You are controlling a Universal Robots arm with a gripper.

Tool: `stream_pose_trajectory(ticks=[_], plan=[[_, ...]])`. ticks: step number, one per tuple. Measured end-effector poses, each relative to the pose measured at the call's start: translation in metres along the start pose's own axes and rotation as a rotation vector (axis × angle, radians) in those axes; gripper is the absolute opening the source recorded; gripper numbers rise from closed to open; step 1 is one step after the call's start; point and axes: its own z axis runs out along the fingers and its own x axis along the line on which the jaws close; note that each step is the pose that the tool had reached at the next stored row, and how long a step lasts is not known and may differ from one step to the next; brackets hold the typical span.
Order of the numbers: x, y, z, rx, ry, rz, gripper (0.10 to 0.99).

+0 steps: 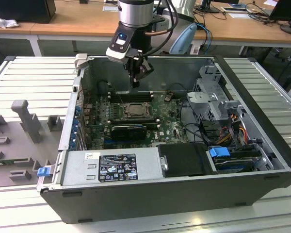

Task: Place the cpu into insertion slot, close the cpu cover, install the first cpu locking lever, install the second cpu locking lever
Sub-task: 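Install the first cpu locking lever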

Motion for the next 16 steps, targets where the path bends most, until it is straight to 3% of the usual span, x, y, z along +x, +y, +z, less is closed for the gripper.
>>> stream_pose_trajectory(ticks=[16], plan=[[0.0000,0.0000,0.0000,-0.001,0.0027,-0.121,0.106]])
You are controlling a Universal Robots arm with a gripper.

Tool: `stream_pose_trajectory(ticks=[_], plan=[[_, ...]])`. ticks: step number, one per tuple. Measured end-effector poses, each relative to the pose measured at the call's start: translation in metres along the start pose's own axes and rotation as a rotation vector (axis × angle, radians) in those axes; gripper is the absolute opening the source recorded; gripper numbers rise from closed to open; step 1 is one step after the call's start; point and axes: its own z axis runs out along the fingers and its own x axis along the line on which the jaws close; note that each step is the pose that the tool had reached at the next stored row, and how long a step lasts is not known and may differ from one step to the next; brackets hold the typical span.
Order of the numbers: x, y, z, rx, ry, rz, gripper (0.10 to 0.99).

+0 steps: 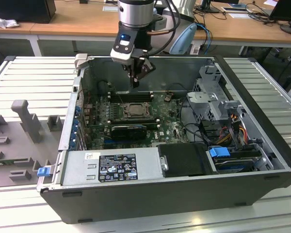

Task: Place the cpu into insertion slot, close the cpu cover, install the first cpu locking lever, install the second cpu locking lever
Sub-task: 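Install the first cpu locking lever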

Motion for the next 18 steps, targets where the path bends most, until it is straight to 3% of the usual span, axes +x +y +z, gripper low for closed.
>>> stream_pose_trajectory(ticks=[18], plan=[[0.0000,0.0000,0.0000,-0.001,0.0032,-0.142,0.106]])
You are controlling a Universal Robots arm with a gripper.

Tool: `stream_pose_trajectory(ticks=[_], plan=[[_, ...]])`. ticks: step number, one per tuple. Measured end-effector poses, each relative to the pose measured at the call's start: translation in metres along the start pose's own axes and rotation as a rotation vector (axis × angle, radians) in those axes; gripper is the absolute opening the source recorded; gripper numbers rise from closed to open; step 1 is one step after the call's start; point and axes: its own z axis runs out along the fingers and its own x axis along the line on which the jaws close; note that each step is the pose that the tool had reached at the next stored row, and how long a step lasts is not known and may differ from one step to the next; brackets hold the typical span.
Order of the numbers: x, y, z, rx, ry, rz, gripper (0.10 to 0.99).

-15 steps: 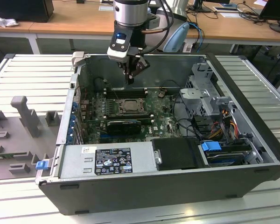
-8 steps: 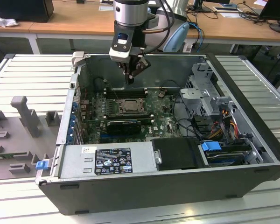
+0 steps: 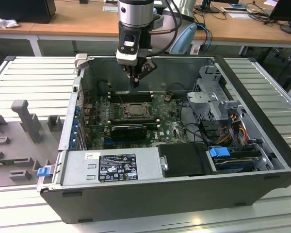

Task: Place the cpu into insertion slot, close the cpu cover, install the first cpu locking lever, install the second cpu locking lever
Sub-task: 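Install the first cpu locking lever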

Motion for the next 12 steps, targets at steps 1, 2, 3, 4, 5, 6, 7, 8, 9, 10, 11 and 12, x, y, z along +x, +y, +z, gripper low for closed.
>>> stream_pose_trajectory(ticks=[1,2,3,4,5,6,7,8,9,10,11,12], plan=[[0.0000,0.0000,0.0000,0.000,0.0001,-0.006,0.106],[0.0000,0.0000,0.0000,0.000,0.0002,-0.012,0.106],[0.0000,0.0000,0.0000,0.000,0.0004,-0.017,0.106],[0.0000,0.0000,0.0000,0.000,0.0005,-0.024,0.106],[0.0000,0.0000,0.0000,0.000,0.0007,-0.029,0.106],[0.0000,0.0000,0.0000,0.000,0.0009,-0.040,0.106],[0.0000,0.0000,0.0000,0.000,0.0011,-0.049,0.106],[0.0000,0.0000,0.0000,0.000,0.0013,-0.054,0.106],[0.0000,0.0000,0.0000,0.000,0.0014,-0.060,0.106],[0.0000,0.0000,0.0000,0.000,0.0014,-0.065,0.106],[0.0000,0.0000,0.0000,0.000,0.0016,-0.071,0.106],[0.0000,0.0000,0.0000,0.000,0.0019,-0.084,0.106]])
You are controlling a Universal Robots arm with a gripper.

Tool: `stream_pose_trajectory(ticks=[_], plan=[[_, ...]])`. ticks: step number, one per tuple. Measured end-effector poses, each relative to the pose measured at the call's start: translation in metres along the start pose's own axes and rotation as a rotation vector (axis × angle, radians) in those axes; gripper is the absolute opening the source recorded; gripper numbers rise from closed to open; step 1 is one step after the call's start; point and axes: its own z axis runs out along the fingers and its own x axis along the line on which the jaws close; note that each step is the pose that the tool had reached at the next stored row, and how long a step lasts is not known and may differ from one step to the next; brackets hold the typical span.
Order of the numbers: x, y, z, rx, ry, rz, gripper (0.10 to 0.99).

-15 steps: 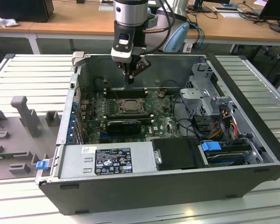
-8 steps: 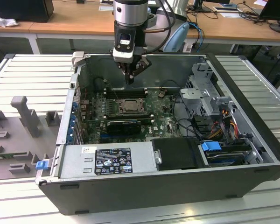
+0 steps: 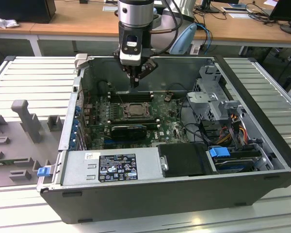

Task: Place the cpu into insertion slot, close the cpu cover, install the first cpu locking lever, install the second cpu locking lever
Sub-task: 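Install the first cpu locking lever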

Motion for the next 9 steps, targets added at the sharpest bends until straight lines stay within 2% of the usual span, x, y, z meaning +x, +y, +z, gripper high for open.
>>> stream_pose_trajectory(ticks=[3,9], plan=[[0.0000,0.0000,0.0000,0.000,0.0010,-0.044,0.106],[0.0000,0.0000,0.0000,-0.001,0.0038,-0.170,0.106]])
